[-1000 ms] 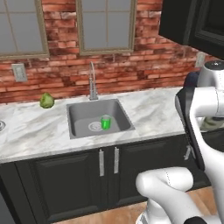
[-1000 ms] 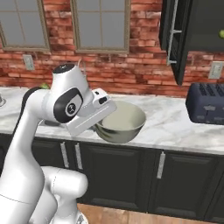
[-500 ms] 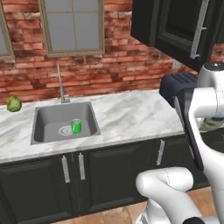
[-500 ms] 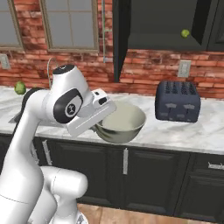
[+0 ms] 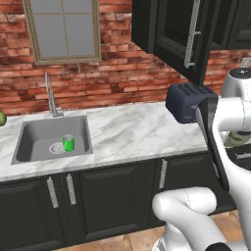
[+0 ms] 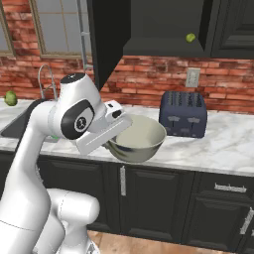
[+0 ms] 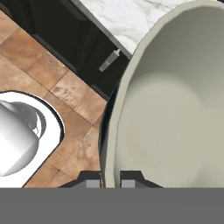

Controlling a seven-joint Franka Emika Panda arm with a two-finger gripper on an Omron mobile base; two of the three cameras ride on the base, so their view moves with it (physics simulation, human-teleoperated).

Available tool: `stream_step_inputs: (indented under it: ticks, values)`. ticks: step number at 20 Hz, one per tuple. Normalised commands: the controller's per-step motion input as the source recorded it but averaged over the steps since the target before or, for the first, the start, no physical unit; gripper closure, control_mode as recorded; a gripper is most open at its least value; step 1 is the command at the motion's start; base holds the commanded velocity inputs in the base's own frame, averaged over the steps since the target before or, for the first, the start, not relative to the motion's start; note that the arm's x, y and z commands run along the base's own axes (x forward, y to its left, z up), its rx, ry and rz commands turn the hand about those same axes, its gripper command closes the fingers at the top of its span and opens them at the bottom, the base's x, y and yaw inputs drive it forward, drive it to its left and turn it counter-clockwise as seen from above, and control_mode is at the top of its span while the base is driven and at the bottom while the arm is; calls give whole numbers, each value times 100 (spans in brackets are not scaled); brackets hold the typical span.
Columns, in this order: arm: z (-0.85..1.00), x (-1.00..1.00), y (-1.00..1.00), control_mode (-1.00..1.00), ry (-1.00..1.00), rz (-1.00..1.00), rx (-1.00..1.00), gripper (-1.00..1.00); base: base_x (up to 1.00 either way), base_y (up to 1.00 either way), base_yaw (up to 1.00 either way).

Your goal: Pick the mug and place it in the sink. Pick the bowl and place it in the open cabinet and then close the cabinet.

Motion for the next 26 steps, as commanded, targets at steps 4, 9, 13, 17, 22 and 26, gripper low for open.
stream_step_inputs:
  ticks: [4,9,13,17,22,26]
  values:
    - [0,0,0,100,0,0,0,100,44,-52,13]
    - [0,0,0,100,0,0,0,100,52,-63,18]
    - [0,0,0,100,0,0,0,100,50,-61,23]
    - [0,0,0,100,0,0,0,100,55,-32,25]
    - [0,0,0,100,0,0,0,100,42,-38,28]
    - [0,0,0,100,0,0,0,100,38,-70,25]
